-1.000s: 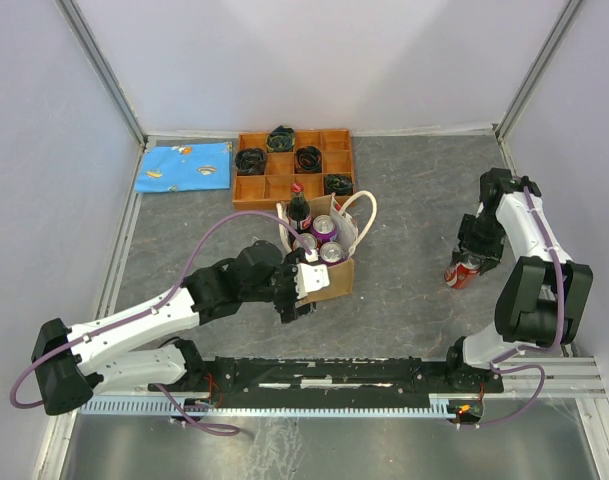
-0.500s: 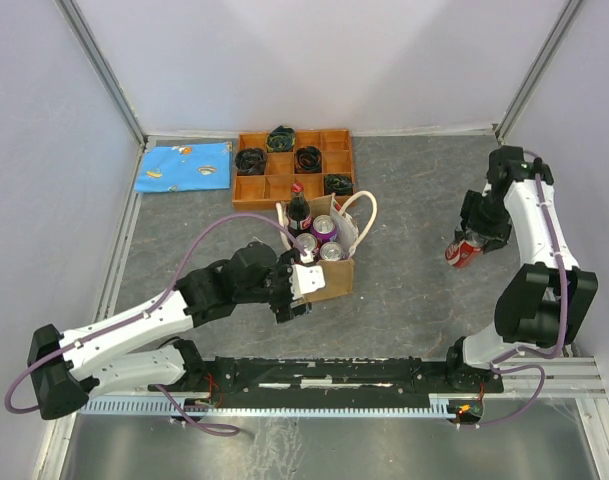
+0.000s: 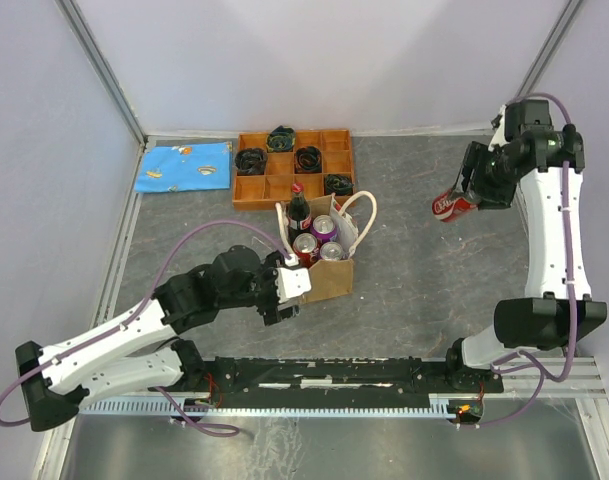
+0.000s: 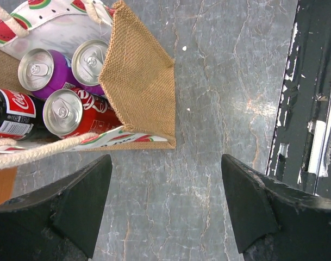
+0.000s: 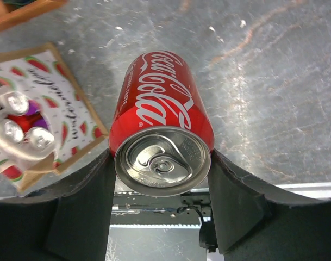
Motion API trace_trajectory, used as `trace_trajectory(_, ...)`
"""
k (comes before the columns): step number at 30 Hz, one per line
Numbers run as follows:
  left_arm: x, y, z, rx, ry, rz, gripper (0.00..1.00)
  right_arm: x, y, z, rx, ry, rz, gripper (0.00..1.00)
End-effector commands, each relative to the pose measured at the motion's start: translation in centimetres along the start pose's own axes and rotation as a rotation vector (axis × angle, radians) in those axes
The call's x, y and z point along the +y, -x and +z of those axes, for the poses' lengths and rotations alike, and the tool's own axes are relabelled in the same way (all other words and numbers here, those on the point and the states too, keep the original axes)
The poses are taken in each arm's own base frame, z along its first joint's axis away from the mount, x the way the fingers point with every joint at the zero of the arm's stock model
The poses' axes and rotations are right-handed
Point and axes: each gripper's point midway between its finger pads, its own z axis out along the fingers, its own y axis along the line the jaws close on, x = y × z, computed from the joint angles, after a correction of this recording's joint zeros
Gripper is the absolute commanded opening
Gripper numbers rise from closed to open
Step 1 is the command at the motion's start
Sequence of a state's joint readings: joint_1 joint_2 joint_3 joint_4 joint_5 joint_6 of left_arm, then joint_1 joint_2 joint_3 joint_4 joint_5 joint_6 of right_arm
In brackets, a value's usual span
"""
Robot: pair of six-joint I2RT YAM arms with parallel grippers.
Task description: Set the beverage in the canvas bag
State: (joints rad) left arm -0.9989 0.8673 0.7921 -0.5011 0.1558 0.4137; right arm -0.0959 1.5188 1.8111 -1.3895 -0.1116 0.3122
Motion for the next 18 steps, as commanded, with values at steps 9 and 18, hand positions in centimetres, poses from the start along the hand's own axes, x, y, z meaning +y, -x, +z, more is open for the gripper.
trace_trajectory(9, 0.8, -1.3, -1.3, -0.005, 0.085, 0.016, 0.88, 11.2, 1.0, -11.8, -0.219, 0.377, -0.054, 0.00)
trace_trajectory(18, 2.6, -3.2, -3.2, 0.012, 0.234, -0.027, 0.88, 19.1, -2.3, -12.3, -0.181, 0.522, -0.169, 0.00)
